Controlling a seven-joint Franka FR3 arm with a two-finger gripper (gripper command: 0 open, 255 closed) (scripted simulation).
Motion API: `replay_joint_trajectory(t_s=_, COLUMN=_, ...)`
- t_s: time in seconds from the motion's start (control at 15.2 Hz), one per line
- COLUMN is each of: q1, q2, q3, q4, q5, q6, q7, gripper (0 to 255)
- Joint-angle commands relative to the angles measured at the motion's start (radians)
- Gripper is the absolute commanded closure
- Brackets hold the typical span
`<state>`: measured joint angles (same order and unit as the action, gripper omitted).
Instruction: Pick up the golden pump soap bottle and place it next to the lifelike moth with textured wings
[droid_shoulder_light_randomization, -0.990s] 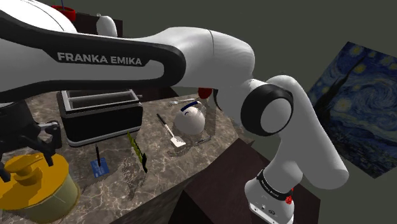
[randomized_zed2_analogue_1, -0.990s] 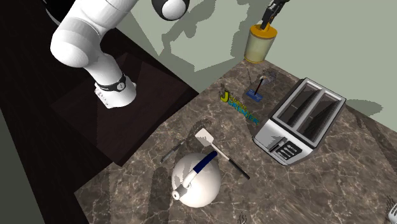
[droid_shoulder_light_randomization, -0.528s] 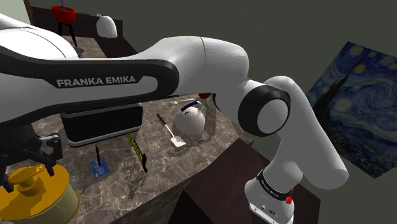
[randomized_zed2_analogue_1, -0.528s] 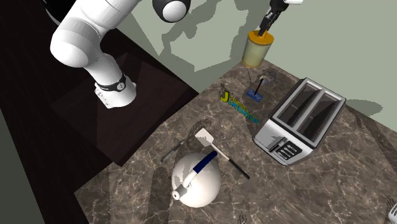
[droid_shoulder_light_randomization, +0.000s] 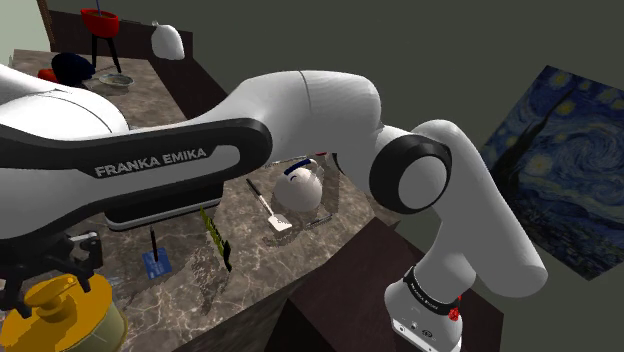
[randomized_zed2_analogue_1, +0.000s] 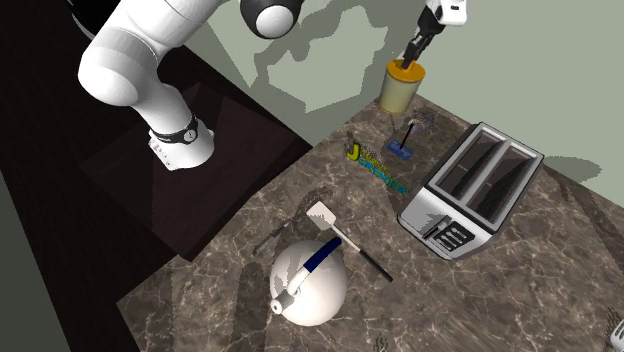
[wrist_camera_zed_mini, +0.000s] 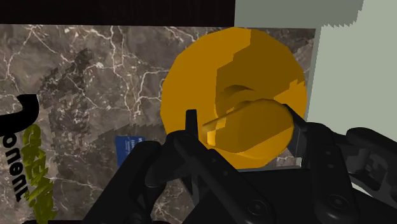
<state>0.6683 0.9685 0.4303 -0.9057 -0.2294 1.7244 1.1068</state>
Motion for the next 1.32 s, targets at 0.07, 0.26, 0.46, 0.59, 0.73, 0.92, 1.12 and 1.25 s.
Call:
replay_joint_trajectory(t_s=0.07, q1=-0.005, q2=0.011, q3=-0.003, q4=-0.026, q5=-0.003, q6=0.037, q7=-0.001, gripper=255)
replay_joint_trajectory(t_s=0.26, q1=-0.005, q2=0.011, q3=-0.003, q4=-0.026, q5=-0.003, q6=0.037, q7=-0.001, gripper=255)
replay_joint_trajectory(t_s=0.46, q1=-0.005, q2=0.011, q3=-0.003, q4=-0.026, q5=-0.003, q6=0.037, q7=-0.001, gripper=255)
replay_joint_trajectory(t_s=0.59, q1=-0.005, q2=0.011, q3=-0.003, q4=-0.026, q5=-0.003, q6=0.037, q7=-0.001, gripper=255)
replay_joint_trajectory(t_s=0.73, q1=-0.005, q2=0.011, q3=-0.002, q4=-0.026, q5=-0.003, q6=0.037, q7=-0.001, gripper=0)
replay_joint_trajectory(t_s=0.92, q1=-0.005, q2=0.011, q3=-0.003, q4=-0.025, q5=-0.003, q6=0.037, q7=-0.001, gripper=0)
replay_joint_trajectory(t_s=1.12, q1=0.008, q2=0.017, q3=-0.003, q4=0.057, q5=-0.001, q6=-0.036, q7=-0.008, gripper=0)
replay_joint_trajectory(t_s=1.25, q1=0.028, q2=0.04, q3=-0.006, q4=0.165, q5=-0.001, q6=-0.116, q7=-0.017, gripper=0)
